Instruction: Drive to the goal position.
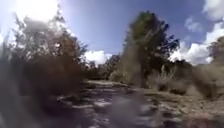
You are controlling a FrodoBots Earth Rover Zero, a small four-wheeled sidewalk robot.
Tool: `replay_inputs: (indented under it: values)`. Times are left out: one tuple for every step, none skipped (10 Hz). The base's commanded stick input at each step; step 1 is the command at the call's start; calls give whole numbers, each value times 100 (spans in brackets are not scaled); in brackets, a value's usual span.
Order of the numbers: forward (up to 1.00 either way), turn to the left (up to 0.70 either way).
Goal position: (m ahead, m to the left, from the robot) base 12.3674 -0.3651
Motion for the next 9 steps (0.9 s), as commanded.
replay_inputs:
  values:
    - [30, 0]
    - [30, 0]
    - [30, 0]
    - [30, 0]
    - [30, 0]
    - [30, 0]
    - [30, 0]
    - [30, 0]
    - [30, 0]
